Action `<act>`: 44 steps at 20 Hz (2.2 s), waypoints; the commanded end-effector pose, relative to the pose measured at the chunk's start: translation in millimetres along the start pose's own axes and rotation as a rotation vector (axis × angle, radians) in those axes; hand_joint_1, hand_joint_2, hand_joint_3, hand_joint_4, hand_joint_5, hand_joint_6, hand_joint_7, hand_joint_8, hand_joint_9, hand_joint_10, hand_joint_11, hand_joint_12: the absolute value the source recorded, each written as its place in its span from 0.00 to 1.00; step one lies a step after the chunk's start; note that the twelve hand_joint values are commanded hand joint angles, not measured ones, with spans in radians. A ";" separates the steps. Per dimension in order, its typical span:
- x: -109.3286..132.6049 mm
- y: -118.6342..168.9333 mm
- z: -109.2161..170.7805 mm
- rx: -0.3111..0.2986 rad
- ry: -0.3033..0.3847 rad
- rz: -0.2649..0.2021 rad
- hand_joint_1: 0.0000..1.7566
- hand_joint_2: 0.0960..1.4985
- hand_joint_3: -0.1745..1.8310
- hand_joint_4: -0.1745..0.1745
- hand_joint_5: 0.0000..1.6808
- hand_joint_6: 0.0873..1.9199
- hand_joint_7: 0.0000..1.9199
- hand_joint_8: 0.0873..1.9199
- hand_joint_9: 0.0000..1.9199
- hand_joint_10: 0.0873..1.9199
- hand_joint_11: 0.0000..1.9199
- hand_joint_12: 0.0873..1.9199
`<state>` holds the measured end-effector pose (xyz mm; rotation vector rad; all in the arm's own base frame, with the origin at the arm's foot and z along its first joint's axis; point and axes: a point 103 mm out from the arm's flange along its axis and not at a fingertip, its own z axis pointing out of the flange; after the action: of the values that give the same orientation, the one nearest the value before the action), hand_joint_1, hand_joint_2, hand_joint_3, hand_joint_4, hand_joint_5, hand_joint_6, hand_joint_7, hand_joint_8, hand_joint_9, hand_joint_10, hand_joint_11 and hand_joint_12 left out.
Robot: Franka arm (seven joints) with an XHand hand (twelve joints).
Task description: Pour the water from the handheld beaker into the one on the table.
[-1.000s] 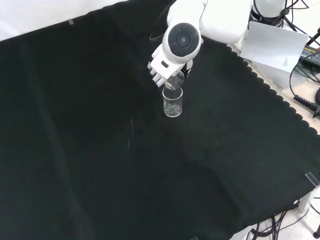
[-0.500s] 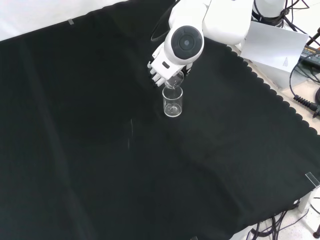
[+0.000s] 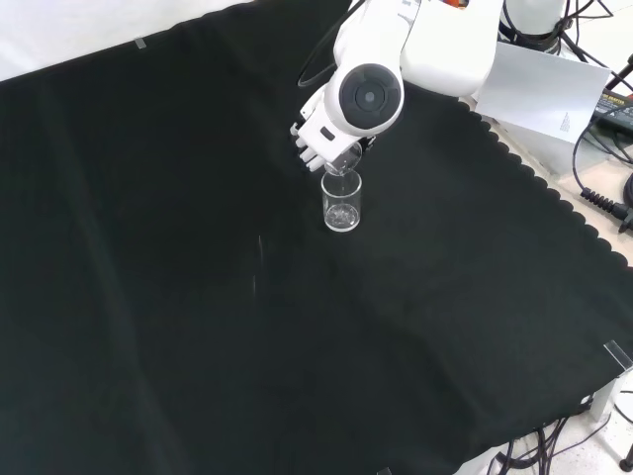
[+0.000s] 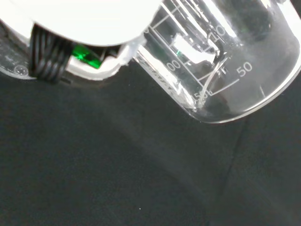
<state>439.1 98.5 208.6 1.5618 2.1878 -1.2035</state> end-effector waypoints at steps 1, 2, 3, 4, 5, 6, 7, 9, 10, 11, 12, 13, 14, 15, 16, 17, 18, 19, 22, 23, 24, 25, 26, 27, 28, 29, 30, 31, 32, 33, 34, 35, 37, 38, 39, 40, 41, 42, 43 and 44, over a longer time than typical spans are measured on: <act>2.1 0.0 0.2 0.013 -0.028 0.009 0.74 0.36 0.52 0.00 0.67 0.49 0.62 0.48 0.78 0.38 0.65 0.46; 2.7 0.0 0.4 0.019 -0.029 0.010 0.74 0.36 0.52 0.00 0.67 0.49 0.62 0.48 0.78 0.38 0.65 0.46; 3.1 0.1 0.6 0.022 -0.034 0.011 0.74 0.36 0.52 0.00 0.67 0.49 0.62 0.48 0.78 0.38 0.65 0.46; 3.8 -0.1 0.0 0.025 -0.038 0.012 0.74 0.36 0.52 0.00 0.67 0.49 0.62 0.48 0.78 0.38 0.65 0.46; 3.9 -0.1 -0.2 0.029 -0.041 0.013 0.74 0.36 0.52 0.00 0.67 0.49 0.62 0.48 0.78 0.39 0.65 0.46; 4.5 -0.5 -1.5 0.030 -0.042 0.015 0.74 0.36 0.52 0.00 0.67 0.49 0.62 0.48 0.78 0.39 0.65 0.46; 4.9 -0.7 -2.3 0.032 -0.044 0.015 0.74 0.36 0.52 0.00 0.67 0.49 0.62 0.48 0.78 0.39 0.65 0.46; 11.2 -2.9 -11.1 0.035 -0.052 0.020 0.74 0.35 0.52 0.00 0.67 0.49 0.62 0.48 0.78 0.39 0.65 0.46; 13.3 -3.7 -13.9 0.036 -0.053 0.021 0.74 0.35 0.52 0.00 0.67 0.49 0.62 0.48 0.78 0.39 0.65 0.46; 13.9 -3.9 -14.6 0.037 -0.058 0.022 0.74 0.35 0.52 0.00 0.67 0.50 0.62 0.48 0.78 0.39 0.65 0.46; 14.1 -4.0 -14.7 0.037 -0.061 0.022 0.74 0.35 0.52 0.00 0.67 0.50 0.62 0.48 0.78 0.39 0.65 0.46; 14.1 -4.0 -14.6 0.038 -0.063 0.022 0.74 0.35 0.52 0.00 0.67 0.50 0.62 0.48 0.78 0.39 0.65 0.46; 14.1 -4.1 -14.3 0.037 -0.063 0.024 0.74 0.35 0.52 0.00 0.67 0.50 0.62 0.48 0.78 0.39 0.65 0.46; 13.9 -4.1 -13.5 0.038 -0.063 0.026 0.74 0.35 0.52 0.00 0.67 0.50 0.62 0.48 0.78 0.39 0.65 0.46; 13.6 -4.0 -12.5 0.042 -0.064 0.026 0.74 0.35 0.52 0.00 0.67 0.50 0.62 0.48 0.78 0.39 0.65 0.46; 13.2 -3.8 -11.5 0.044 -0.067 0.025 0.74 0.35 0.52 0.00 0.67 0.50 0.62 0.48 0.78 0.39 0.65 0.46; 12.4 -3.6 -10.1 0.045 -0.072 0.026 0.74 0.35 0.52 0.00 0.67 0.50 0.62 0.48 0.78 0.39 0.65 0.46; 11.5 -3.3 -8.7 0.047 -0.078 0.026 0.74 0.35 0.52 0.00 0.67 0.50 0.62 0.48 0.78 0.39 0.65 0.46; 7.9 -2.6 -4.8 0.052 -0.086 0.027 0.74 0.35 0.52 0.00 0.67 0.50 0.62 0.48 0.78 0.39 0.65 0.46; 7.2 -2.6 -4.2 0.055 -0.089 0.027 0.74 0.35 0.52 0.00 0.67 0.50 0.62 0.48 0.78 0.39 0.65 0.46; 6.3 -2.5 -3.1 0.056 -0.092 0.027 0.74 0.35 0.53 0.00 0.67 0.50 0.62 0.48 0.78 0.39 0.65 0.46; 6.3 -2.6 -3.0 0.058 -0.097 0.027 0.74 0.35 0.53 0.00 0.67 0.50 0.62 0.48 0.78 0.39 0.65 0.46; 6.1 -2.8 -2.8 0.059 -0.099 0.028 0.74 0.35 0.53 0.00 0.67 0.50 0.62 0.48 0.78 0.39 0.65 0.46; 14.3 -5.4 -13.2 0.063 -0.106 0.032 0.74 0.35 0.53 0.00 0.67 0.50 0.62 0.48 0.78 0.39 0.65 0.46; 17.1 -6.4 -16.9 0.065 -0.108 0.034 0.74 0.35 0.53 0.00 0.67 0.50 0.62 0.48 0.78 0.39 0.65 0.46; 18.1 -6.9 -18.3 0.066 -0.108 0.034 0.74 0.36 0.53 0.00 0.67 0.50 0.62 0.48 0.78 0.39 0.65 0.46; 18.4 -7.2 -18.8 0.066 -0.109 0.034 0.74 0.36 0.53 0.00 0.67 0.50 0.62 0.48 0.78 0.39 0.65 0.46; 18.4 -7.4 -19.0 0.066 -0.110 0.034 0.74 0.36 0.53 0.00 0.67 0.50 0.62 0.48 0.78 0.39 0.65 0.46; 18.5 -7.6 -19.2 0.065 -0.111 0.035 0.74 0.36 0.53 0.00 0.67 0.50 0.62 0.48 0.78 0.39 0.65 0.46; 18.2 -7.8 -19.2 0.065 -0.110 0.035 0.74 0.36 0.52 0.00 0.67 0.50 0.62 0.48 0.78 0.39 0.65 0.46; 18.0 -7.8 -19.0 0.067 -0.113 0.034 0.74 0.36 0.52 0.00 0.67 0.50 0.62 0.48 0.78 0.39 0.65 0.46; 17.2 -7.9 -18.8 0.067 -0.115 0.034 0.74 0.36 0.52 0.00 0.67 0.50 0.62 0.48 0.78 0.39 0.65 0.46; 13.8 -8.5 -17.7 0.070 -0.117 0.032 0.74 0.36 0.52 0.00 0.67 0.50 0.62 0.48 0.78 0.39 0.65 0.46; 15.1 -9.7 -20.5 0.074 -0.126 0.038 0.74 0.36 0.52 0.00 0.67 0.50 0.62 0.48 0.78 0.39 0.65 0.46; 15.5 -10.1 -21.6 0.075 -0.129 0.040 0.74 0.36 0.52 0.00 0.67 0.50 0.62 0.48 0.78 0.39 0.65 0.46; 15.6 -10.4 -22.1 0.076 -0.131 0.041 0.74 0.36 0.52 0.00 0.67 0.50 0.62 0.48 0.78 0.39 0.65 0.46; 15.5 -10.5 -22.4 0.076 -0.131 0.042 0.74 0.36 0.52 0.00 0.67 0.50 0.62 0.48 0.78 0.39 0.65 0.46; 15.6 -10.7 -22.7 0.075 -0.131 0.043 0.74 0.36 0.52 0.00 0.67 0.50 0.62 0.48 0.78 0.39 0.65 0.46; 15.6 -10.7 -23.0 0.073 -0.129 0.043 0.74 0.36 0.52 0.00 0.67 0.50 0.62 0.48 0.78 0.39 0.65 0.46; 15.7 -10.6 -23.2 0.073 -0.126 0.043 0.74 0.36 0.52 0.00 0.67 0.50 0.62 0.48 0.78 0.39 0.65 0.46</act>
<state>429.9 124.6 219.9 1.5037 2.0425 -1.3473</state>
